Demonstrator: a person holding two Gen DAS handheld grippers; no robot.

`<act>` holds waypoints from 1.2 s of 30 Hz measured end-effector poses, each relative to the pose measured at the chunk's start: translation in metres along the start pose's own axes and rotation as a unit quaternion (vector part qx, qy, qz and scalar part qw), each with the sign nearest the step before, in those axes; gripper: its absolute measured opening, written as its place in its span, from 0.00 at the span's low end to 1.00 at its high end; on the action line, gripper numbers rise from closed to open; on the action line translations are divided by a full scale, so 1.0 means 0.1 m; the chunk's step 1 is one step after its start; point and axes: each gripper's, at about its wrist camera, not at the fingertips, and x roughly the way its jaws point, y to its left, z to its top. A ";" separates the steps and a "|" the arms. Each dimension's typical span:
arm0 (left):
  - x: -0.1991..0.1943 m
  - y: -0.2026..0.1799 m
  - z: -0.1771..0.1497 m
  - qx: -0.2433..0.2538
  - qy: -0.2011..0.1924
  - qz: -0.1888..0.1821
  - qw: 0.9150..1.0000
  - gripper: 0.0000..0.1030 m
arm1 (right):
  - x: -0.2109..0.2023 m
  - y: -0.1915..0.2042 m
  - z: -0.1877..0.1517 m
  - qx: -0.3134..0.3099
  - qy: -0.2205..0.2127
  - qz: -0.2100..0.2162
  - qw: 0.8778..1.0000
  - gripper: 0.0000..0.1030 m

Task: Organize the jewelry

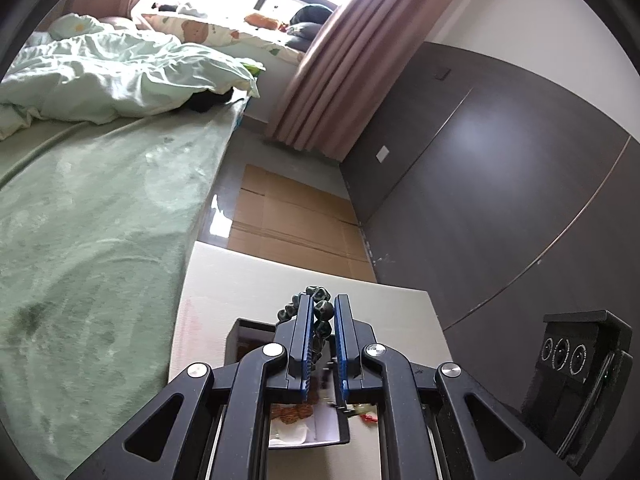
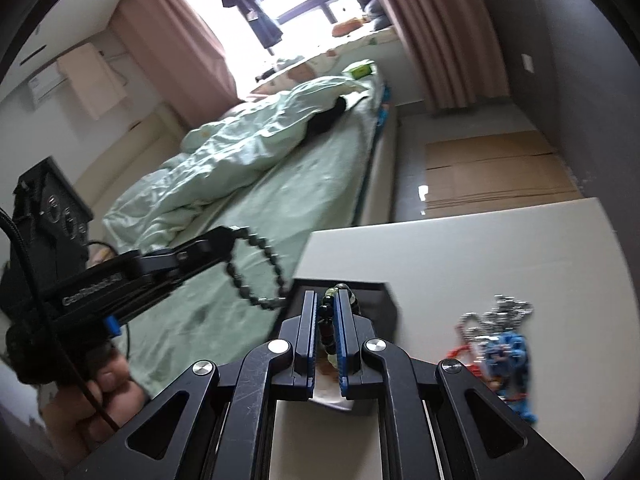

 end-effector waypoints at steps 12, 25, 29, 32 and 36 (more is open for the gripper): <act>0.15 0.01 -0.07 0.014 0.036 0.006 0.999 0.10 | 0.22 -0.12 -0.01 0.042 0.031 -0.002 0.999 0.41; 0.46 0.00 -0.19 0.009 0.113 0.035 0.993 0.32 | -0.12 -0.55 0.05 0.085 0.003 -0.042 0.996 0.41; 0.48 -0.08 -0.22 0.027 0.108 0.032 0.993 0.55 | -0.24 -0.67 0.06 0.096 -0.004 -0.055 0.994 0.52; 0.51 -0.19 -0.27 0.046 0.108 0.032 0.993 0.56 | -0.35 -0.76 0.06 0.100 -0.011 -0.065 0.993 0.53; 0.58 -0.33 -0.32 0.060 0.112 0.025 0.992 0.56 | -0.46 -0.89 0.06 0.111 -0.013 -0.079 0.991 0.53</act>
